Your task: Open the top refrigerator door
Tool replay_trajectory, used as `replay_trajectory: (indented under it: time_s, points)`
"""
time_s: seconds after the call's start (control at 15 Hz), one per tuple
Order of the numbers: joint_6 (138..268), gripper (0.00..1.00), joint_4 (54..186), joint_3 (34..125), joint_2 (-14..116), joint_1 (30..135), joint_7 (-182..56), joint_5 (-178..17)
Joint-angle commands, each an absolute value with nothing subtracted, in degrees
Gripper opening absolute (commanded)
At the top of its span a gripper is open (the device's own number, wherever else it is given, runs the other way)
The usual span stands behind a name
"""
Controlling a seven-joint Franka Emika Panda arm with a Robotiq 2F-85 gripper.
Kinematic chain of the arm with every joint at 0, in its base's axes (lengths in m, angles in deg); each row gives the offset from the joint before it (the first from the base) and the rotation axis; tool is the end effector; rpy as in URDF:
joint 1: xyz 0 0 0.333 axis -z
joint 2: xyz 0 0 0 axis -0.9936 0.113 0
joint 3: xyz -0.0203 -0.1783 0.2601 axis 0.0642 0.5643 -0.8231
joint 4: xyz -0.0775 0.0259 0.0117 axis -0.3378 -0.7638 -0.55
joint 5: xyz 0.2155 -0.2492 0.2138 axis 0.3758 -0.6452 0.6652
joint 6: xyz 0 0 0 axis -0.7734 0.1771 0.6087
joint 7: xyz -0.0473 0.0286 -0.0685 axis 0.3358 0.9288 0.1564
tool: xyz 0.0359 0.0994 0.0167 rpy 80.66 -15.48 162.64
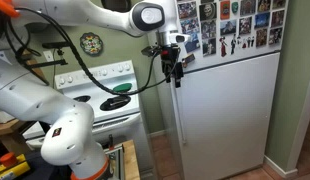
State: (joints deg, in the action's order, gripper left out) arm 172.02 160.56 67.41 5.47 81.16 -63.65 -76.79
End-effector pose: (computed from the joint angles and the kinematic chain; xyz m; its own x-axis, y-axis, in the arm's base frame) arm 0.3912 0.0807 0.5268 0.9959 0.0905 -0.0058 0.0907 -0.9946 0.0500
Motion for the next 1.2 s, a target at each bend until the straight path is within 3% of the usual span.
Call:
replay_trajectory:
  time_s: [0.0, 0.53, 1.13]
  points:
    - [171.9, 1.00, 160.4, 68.2, 5.6, 80.2, -63.3, -77.2]
    - [172.7, 1.00, 160.6, 68.3, 4.9, 80.1, -64.0, -77.4]
    - [182.0, 1.00, 160.6, 74.0, -2.5, 74.3, -84.2, -74.5]
